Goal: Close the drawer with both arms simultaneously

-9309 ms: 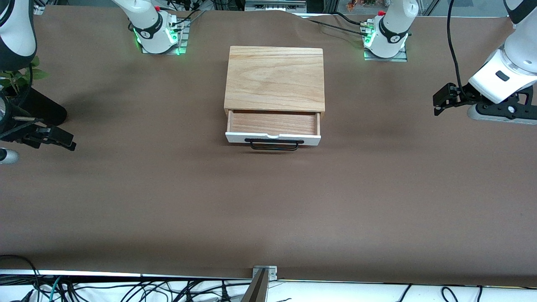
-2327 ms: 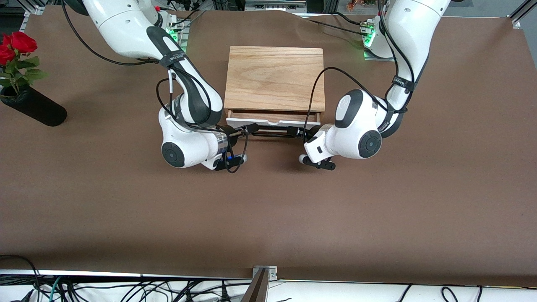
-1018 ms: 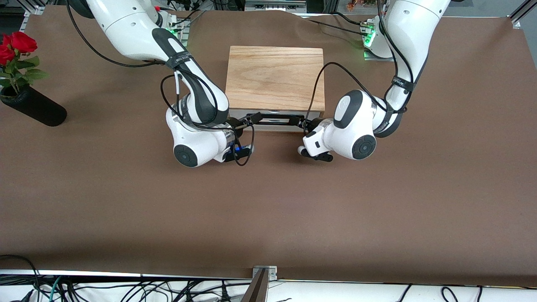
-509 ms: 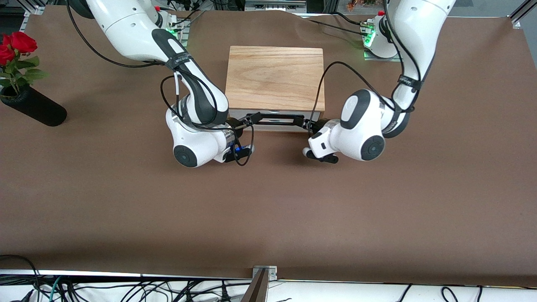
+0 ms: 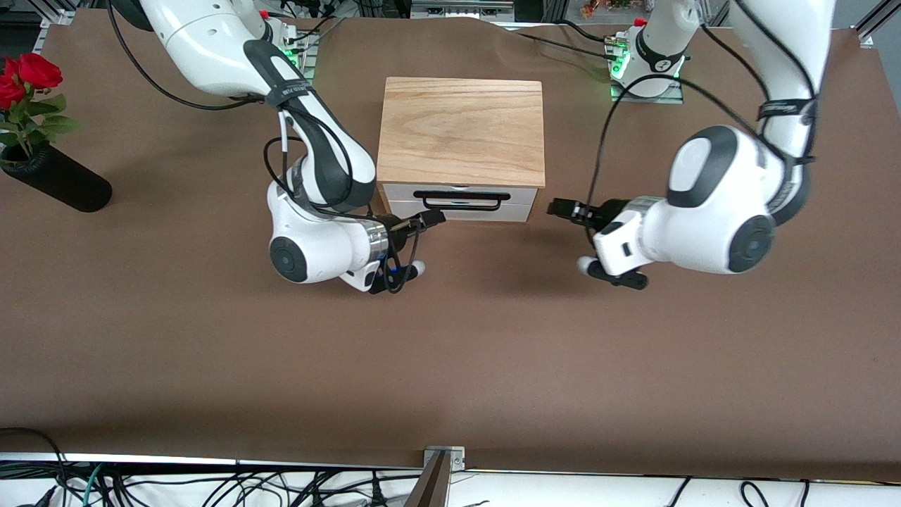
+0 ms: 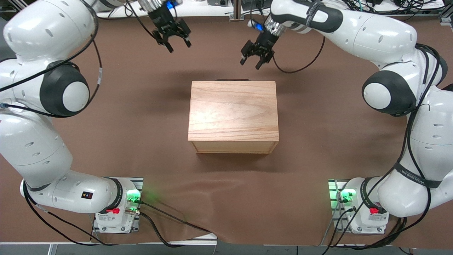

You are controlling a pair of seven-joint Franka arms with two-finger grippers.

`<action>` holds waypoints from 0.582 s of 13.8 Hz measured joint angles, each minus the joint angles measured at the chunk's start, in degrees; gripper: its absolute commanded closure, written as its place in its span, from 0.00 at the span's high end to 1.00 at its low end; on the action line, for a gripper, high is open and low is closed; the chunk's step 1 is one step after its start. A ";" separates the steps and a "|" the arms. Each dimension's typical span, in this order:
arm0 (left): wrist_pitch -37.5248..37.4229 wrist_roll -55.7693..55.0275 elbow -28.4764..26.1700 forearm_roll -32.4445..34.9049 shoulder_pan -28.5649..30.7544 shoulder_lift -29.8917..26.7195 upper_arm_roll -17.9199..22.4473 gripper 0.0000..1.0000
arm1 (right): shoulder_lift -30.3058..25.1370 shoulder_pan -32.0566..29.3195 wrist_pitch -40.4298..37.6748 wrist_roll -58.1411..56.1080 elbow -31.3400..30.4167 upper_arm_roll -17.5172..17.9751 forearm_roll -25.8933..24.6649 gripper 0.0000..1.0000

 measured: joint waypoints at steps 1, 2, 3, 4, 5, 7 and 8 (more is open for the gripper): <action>-0.53 0.03 1.20 2.49 0.64 -0.62 -0.01 1.00 | -0.10 -0.21 0.20 -0.03 1.56 -1.02 -0.54 1.00; -0.72 0.03 1.97 5.54 0.89 -1.46 0.00 1.00 | -0.22 -0.43 0.30 -0.13 2.95 -2.10 -1.84 1.00; -1.18 0.02 2.35 8.70 0.94 -2.47 -0.03 1.00 | -0.32 -0.57 0.29 -0.20 4.38 -3.30 -3.85 1.00; -2.37 0.02 2.56 12.00 0.94 -3.55 -0.07 1.00 | -0.45 -0.69 0.00 -0.22 5.46 -4.65 -5.60 1.00; -3.44 0.02 2.81 15.51 0.94 -4.57 -0.10 1.00 | -0.56 -1.02 -0.86 -0.22 6.22 -6.05 -6.54 1.00; -3.93 -0.01 4.30 22.70 1.11 -6.73 0.00 1.00 | -1.01 -2.87 -2.60 -0.26 7.72 -8.57 -7.21 1.00; -3.99 -0.06 4.92 25.53 1.25 -8.07 0.11 1.00 | -1.78 -4.37 -3.23 -0.64 8.19 -9.75 -7.46 1.00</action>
